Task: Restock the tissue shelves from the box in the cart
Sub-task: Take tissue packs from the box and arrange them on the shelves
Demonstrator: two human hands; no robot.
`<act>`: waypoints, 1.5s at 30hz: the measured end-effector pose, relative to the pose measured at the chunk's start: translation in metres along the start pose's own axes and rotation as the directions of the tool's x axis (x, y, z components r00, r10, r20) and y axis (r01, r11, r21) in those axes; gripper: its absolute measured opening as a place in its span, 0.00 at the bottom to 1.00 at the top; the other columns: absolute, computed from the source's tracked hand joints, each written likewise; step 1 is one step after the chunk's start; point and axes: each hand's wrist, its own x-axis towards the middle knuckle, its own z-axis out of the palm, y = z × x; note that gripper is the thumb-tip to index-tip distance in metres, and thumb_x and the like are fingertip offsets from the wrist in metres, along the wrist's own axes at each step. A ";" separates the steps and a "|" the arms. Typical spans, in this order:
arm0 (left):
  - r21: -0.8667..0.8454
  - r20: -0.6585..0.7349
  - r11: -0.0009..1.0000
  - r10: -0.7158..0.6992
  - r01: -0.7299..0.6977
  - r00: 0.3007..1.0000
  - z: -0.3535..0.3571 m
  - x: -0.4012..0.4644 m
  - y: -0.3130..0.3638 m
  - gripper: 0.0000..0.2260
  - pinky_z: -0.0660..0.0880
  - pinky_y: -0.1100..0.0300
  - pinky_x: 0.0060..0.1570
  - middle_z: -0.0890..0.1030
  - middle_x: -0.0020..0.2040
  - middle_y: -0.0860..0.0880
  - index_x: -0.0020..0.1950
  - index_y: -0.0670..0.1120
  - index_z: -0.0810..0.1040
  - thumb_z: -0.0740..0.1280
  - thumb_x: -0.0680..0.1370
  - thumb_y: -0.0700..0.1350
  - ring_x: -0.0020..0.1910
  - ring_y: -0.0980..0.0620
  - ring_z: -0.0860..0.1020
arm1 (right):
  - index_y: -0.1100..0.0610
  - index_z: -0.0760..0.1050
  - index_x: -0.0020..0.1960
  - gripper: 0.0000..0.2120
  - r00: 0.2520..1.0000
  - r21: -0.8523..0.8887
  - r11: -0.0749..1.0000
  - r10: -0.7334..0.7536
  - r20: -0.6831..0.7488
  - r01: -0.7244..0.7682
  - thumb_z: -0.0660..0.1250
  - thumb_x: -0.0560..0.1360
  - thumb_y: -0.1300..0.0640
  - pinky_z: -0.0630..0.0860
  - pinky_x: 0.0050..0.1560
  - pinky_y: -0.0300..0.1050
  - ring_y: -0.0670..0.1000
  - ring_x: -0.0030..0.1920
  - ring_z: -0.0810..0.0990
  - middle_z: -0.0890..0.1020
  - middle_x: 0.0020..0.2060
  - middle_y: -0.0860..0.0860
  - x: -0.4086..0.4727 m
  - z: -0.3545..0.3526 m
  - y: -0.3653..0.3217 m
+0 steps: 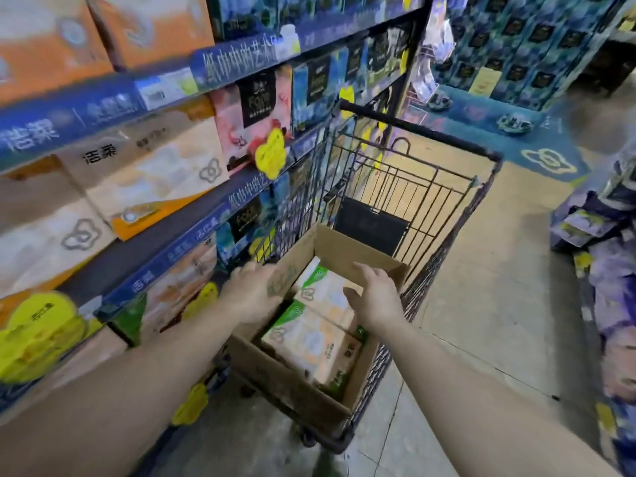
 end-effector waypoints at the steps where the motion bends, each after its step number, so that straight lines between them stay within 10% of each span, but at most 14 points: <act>1: -0.018 0.016 0.999 -0.033 0.034 0.999 0.007 0.011 0.001 0.30 0.69 0.46 0.65 0.68 0.69 0.43 0.74 0.55 0.62 0.68 0.75 0.55 0.67 0.39 0.67 | 0.48 0.63 0.73 0.25 1.000 0.003 1.000 -0.007 0.025 0.007 0.64 0.78 0.50 0.72 0.64 0.53 0.58 0.67 0.68 0.70 0.67 0.54 0.015 0.005 0.007; 27: -0.360 0.242 0.787 -0.440 0.501 0.865 0.108 0.155 0.014 0.28 0.65 0.57 0.63 0.64 0.74 0.46 0.75 0.51 0.62 0.65 0.78 0.56 0.71 0.46 0.65 | 0.46 0.59 0.75 0.27 0.872 -0.249 0.939 -0.091 0.481 0.235 0.61 0.78 0.47 0.72 0.57 0.52 0.57 0.63 0.70 0.71 0.64 0.53 0.238 0.095 0.054; 37: -0.505 0.424 0.505 -0.561 0.700 0.711 0.155 0.208 0.005 0.31 0.78 0.52 0.50 0.71 0.69 0.46 0.77 0.52 0.55 0.66 0.78 0.50 0.52 0.45 0.79 | 0.51 0.57 0.75 0.28 0.732 -0.187 0.892 -0.201 0.651 0.412 0.62 0.78 0.51 0.71 0.58 0.52 0.62 0.63 0.70 0.71 0.65 0.59 0.326 0.155 0.086; 45: -0.569 0.457 0.336 -0.630 0.751 0.628 0.204 0.247 0.008 0.31 0.71 0.50 0.62 0.66 0.72 0.41 0.78 0.46 0.55 0.67 0.78 0.43 0.65 0.40 0.71 | 0.48 0.48 0.77 0.34 0.656 -0.134 0.909 -0.177 0.733 0.394 0.64 0.78 0.54 0.71 0.54 0.53 0.65 0.60 0.73 0.71 0.61 0.61 0.368 0.208 0.099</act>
